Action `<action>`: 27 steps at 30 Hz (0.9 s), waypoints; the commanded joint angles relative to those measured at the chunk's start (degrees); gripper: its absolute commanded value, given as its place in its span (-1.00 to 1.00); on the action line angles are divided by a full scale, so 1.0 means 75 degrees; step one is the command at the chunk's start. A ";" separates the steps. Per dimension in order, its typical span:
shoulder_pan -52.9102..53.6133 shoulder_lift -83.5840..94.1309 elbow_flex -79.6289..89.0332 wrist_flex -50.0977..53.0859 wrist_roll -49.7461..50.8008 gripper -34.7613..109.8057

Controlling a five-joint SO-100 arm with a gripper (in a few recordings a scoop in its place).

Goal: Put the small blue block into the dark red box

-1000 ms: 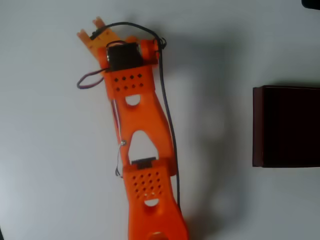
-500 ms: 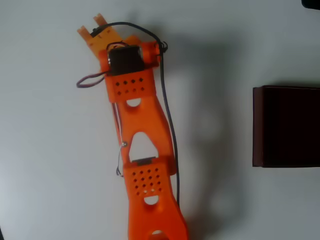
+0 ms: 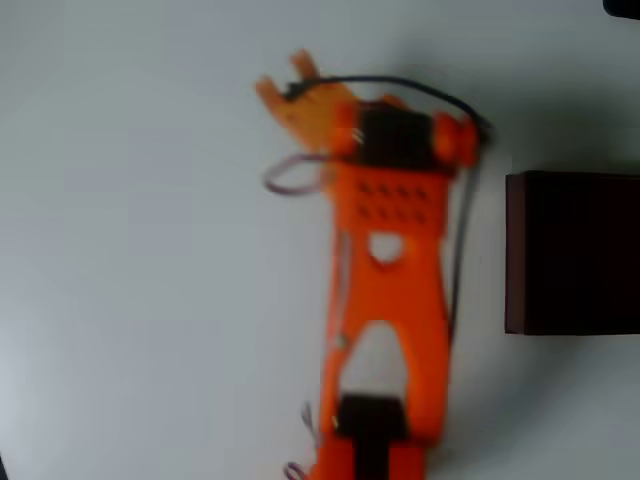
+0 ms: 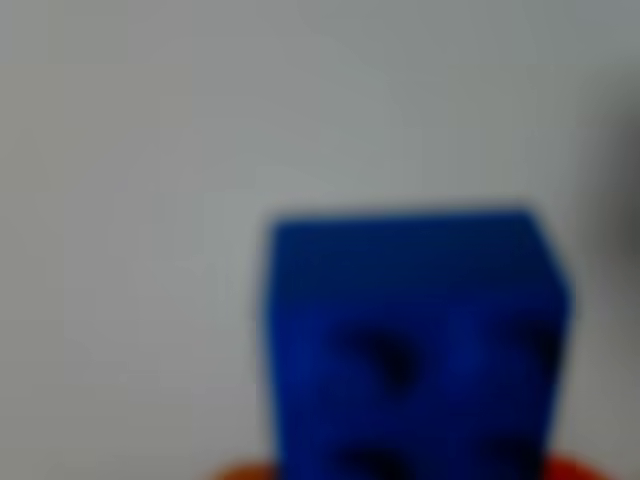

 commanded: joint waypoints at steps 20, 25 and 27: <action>0.5355 0.3223 0.4043 -0.3176 -0.1852 -0.51; 0.5637 0.1863 0.2813 -0.3129 -0.1898 -0.51; 0.5719 0.1465 0.2473 -0.3082 -0.1910 -0.51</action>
